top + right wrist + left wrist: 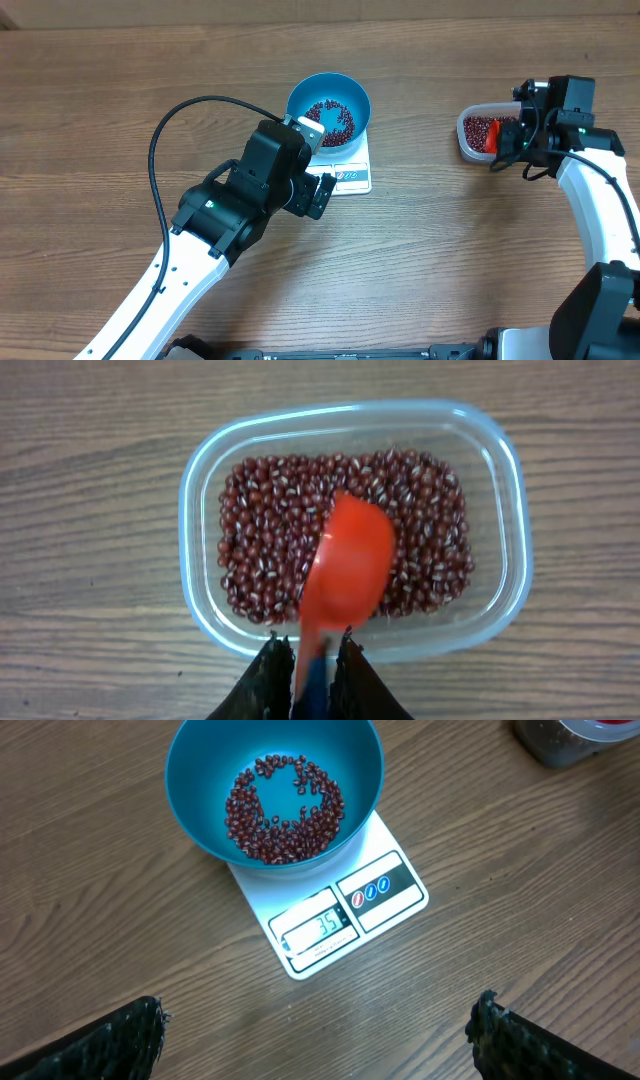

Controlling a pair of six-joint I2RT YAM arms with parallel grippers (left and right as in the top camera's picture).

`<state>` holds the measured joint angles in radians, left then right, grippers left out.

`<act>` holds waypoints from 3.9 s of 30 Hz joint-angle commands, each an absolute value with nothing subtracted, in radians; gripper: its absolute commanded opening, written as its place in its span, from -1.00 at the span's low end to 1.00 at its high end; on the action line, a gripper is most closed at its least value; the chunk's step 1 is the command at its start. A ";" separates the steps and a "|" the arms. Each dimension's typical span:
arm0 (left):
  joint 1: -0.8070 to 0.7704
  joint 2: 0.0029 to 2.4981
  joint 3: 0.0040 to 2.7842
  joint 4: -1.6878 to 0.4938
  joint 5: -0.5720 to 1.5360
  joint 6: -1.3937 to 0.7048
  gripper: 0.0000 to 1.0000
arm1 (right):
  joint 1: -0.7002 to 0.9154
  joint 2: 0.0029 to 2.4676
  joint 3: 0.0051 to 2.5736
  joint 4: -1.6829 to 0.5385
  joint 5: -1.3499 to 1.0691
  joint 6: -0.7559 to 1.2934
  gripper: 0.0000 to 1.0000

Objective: Scoop item into bowl and weigh 150g on scale
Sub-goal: 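Dip the scoop into the beans again with the right gripper, then drag the red scoop through the beans in the tub with the right gripper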

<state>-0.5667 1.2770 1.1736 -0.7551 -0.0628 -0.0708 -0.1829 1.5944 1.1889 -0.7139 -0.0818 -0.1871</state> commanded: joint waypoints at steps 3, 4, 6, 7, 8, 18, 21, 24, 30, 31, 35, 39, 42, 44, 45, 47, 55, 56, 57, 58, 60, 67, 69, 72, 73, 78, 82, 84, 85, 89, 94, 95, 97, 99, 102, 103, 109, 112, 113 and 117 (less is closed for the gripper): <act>-0.562 1.283 1.200 -0.751 -0.051 -0.059 0.99 | -0.184 1.588 1.190 -0.682 -0.092 -0.182 -0.69; -0.562 1.283 1.200 -0.751 -0.051 -0.059 0.99 | -0.184 1.588 1.190 -0.678 -0.092 -0.183 -0.70; -0.562 1.283 1.200 -0.750 -0.051 -0.059 0.99 | -0.184 1.588 1.190 -0.673 -0.091 -0.183 -0.73; -0.562 1.283 1.200 -0.750 -0.051 -0.059 0.99 | -0.184 1.589 1.190 -0.672 -0.092 -0.183 -0.73; -0.562 1.283 1.200 -0.750 -0.051 -0.059 0.99 | -0.184 1.589 1.190 -0.669 -0.091 -0.183 -0.76; -0.562 1.283 1.200 -0.710 -0.051 -0.059 0.99 | -0.185 1.597 1.190 -0.657 -0.091 -0.183 -0.88; -0.562 1.283 1.200 -0.671 -0.051 -0.059 0.99 | -0.185 1.602 1.190 -0.657 -0.091 -0.183 -0.92; -0.562 1.283 1.200 -0.630 -0.051 -0.060 0.99 | -0.185 1.605 1.190 -0.657 -0.091 -0.183 -0.92; -0.562 1.283 1.200 -0.575 -0.051 -0.060 0.99 | -0.185 1.622 1.190 -0.652 -0.091 -0.183 -0.92; -0.562 1.283 1.200 -0.571 -0.051 -0.060 0.99 | -0.185 1.626 1.190 -0.651 -0.091 -0.183 -0.92; -0.562 1.283 1.200 -0.573 -0.051 -0.059 0.99 | -0.185 1.631 1.190 -0.646 -0.091 -0.183 -0.92; -0.562 1.283 1.200 -0.577 -0.051 -0.059 0.99 | -0.185 1.631 1.190 -0.640 -0.091 -0.183 -0.92; -0.562 1.283 1.200 -0.577 -0.051 -0.059 0.99 | -0.185 1.631 1.190 -0.636 -0.091 -0.186 -0.92; -0.562 1.283 1.200 -0.577 -0.051 -0.059 0.99 | -0.185 1.629 1.192 -0.637 -0.080 -0.191 -0.93; -0.562 1.283 1.200 -0.577 -0.051 -0.059 0.99 | -0.185 1.625 1.192 -0.637 -0.080 -0.191 -0.93; -0.562 1.283 1.200 -0.576 -0.051 -0.059 1.00 | -0.185 1.613 1.192 -0.640 -0.080 -0.191 -0.93; -0.562 1.283 1.200 -0.577 -0.051 -0.059 0.99 | -0.184 1.557 1.193 -0.662 -0.044 -0.217 -0.93; -0.562 1.283 1.200 -0.577 -0.051 -0.059 0.99 | -0.184 1.552 1.193 -0.664 -0.030 -0.217 -0.93; -0.562 1.283 1.200 -0.577 -0.051 -0.059 0.99 | -0.184 1.547 1.193 -0.667 -0.015 -0.217 -0.93; -0.562 1.283 1.200 -0.577 -0.051 -0.059 0.99 | -0.184 1.544 1.193 -0.668 -0.006 -0.218 -0.92; -0.562 1.283 1.200 -0.577 -0.051 -0.059 0.99 | -0.184 1.539 1.193 -0.667 0.006 -0.242 -0.93; -0.562 1.283 1.200 -0.577 -0.051 -0.059 0.99 | -0.185 1.543 1.192 -0.659 0.030 -0.389 -0.92; -0.562 1.283 1.200 -0.577 -0.051 -0.059 0.99 | -0.185 1.546 1.192 -0.659 0.052 -0.395 -0.92; -0.562 1.283 1.200 -0.577 -0.051 -0.059 0.99 | -0.186 1.550 1.192 -0.658 0.068 -0.403 -0.93; -0.562 1.283 1.200 -0.577 -0.051 -0.059 0.99 | -0.186 1.551 1.192 -0.656 0.073 -0.404 -0.93; -0.562 1.283 1.200 -0.577 -0.051 -0.059 0.99 | -0.186 1.560 1.191 -0.636 0.074 -0.425 -0.93; -0.562 1.283 1.200 -0.577 -0.051 -0.059 0.99 | -0.186 1.580 1.185 -0.640 0.072 -0.422 -0.92; -0.562 1.283 1.200 -0.577 -0.051 -0.059 0.99 | -0.186 1.592 1.176 -0.640 0.051 -0.421 -0.93; -0.562 1.283 1.200 -0.577 -0.051 -0.059 0.99 | -0.186 1.600 1.173 -0.640 0.032 -0.421 -0.93; -0.562 1.283 1.200 -0.577 -0.051 -0.059 0.99 | -0.186 1.623 1.166 -0.640 -0.035 -0.419 -0.93; -0.562 1.283 1.200 -0.577 -0.051 -0.059 0.99 | -0.187 1.633 1.166 -0.647 -0.084 -0.417 -0.93; -0.562 1.283 1.200 -0.577 -0.051 -0.059 0.99 | -0.187 1.634 1.166 -0.651 -0.096 -0.417 -0.93; -0.562 1.283 1.200 -0.577 -0.051 -0.059 0.99 | -0.187 1.634 1.163 -0.653 -0.122 -0.417 -0.93; -0.562 1.283 1.200 -0.577 -0.051 -0.059 0.99 | -0.190 1.634 1.155 -0.651 -0.158 -0.417 -0.92; -0.562 1.283 1.200 -0.577 -0.051 -0.059 0.99 | -0.207 1.639 1.138 -0.646 -0.223 -0.418 -0.93; -0.562 1.283 1.200 -0.577 -0.051 -0.059 0.99 | -0.215 1.641 1.131 -0.642 -0.243 -0.417 -0.93; -0.562 1.283 1.200 -0.577 -0.051 -0.059 0.99 | -0.284 1.647 1.112 -0.639 -0.393 -0.417 -0.93; -0.562 1.283 1.200 -0.577 -0.051 -0.059 0.99 | -0.323 1.647 1.112 -0.640 -0.464 -0.417 -0.93; -0.562 1.283 1.200 -0.577 -0.051 -0.059 0.99 | -0.331 1.647 1.112 -0.640 -0.480 -0.417 -0.93; -0.562 1.283 1.200 -0.577 -0.051 -0.059 0.99 | -0.367 1.648 1.112 -0.640 -0.572 -0.417 -0.93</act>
<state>-0.5667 1.2770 1.1736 -0.5785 -0.0628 -0.0708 -0.3492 1.6394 1.1233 -0.6369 -0.4385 -0.4187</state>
